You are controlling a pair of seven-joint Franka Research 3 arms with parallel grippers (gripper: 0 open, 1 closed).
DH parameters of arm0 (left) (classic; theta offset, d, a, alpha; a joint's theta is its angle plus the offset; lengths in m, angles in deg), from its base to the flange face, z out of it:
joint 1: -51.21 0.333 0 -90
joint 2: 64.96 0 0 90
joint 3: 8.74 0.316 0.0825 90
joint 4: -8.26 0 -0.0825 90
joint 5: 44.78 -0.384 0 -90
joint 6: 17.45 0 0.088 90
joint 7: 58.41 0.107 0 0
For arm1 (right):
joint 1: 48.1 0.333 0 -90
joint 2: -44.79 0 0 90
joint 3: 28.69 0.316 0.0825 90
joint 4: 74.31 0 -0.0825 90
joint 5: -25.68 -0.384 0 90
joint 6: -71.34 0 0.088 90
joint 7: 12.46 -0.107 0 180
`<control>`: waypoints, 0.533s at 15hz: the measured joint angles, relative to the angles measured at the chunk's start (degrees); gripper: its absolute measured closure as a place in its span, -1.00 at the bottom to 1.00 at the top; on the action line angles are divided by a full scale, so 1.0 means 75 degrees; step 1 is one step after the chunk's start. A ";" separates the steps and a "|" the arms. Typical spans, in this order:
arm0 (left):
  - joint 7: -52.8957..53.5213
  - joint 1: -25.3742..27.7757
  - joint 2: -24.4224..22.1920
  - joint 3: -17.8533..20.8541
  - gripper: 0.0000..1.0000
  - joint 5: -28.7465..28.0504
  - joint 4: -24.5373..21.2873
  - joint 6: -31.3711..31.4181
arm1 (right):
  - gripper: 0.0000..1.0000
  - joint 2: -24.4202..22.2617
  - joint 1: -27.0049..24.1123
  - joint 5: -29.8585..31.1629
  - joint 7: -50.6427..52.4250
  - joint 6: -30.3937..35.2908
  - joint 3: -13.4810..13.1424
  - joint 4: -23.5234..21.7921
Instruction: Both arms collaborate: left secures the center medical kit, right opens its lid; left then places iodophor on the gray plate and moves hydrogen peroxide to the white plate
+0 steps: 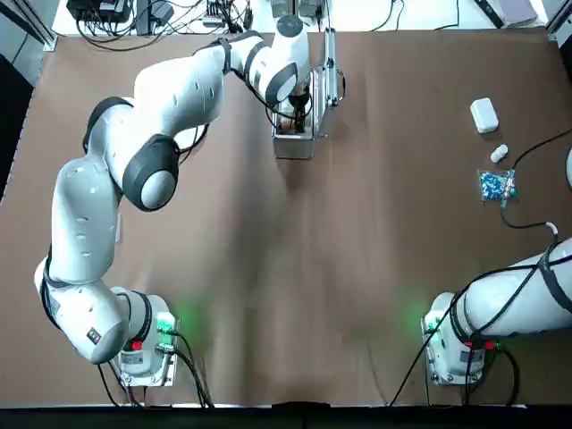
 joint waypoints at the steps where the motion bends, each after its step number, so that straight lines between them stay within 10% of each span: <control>1: 0.0000 -0.0004 0.0017 0.0000 -0.40 0.0000 0.0000 0.0000 | -0.96 -0.0061 -0.0001 0.0000 0.0000 -0.0072 -0.0005 -0.0080; 8: -0.0002 -0.0004 0.0033 0.0000 -0.34 -0.0001 -0.0003 -0.0055 | -0.96 -0.0285 -0.0006 0.0019 0.0093 -0.0009 -0.0033 -0.0237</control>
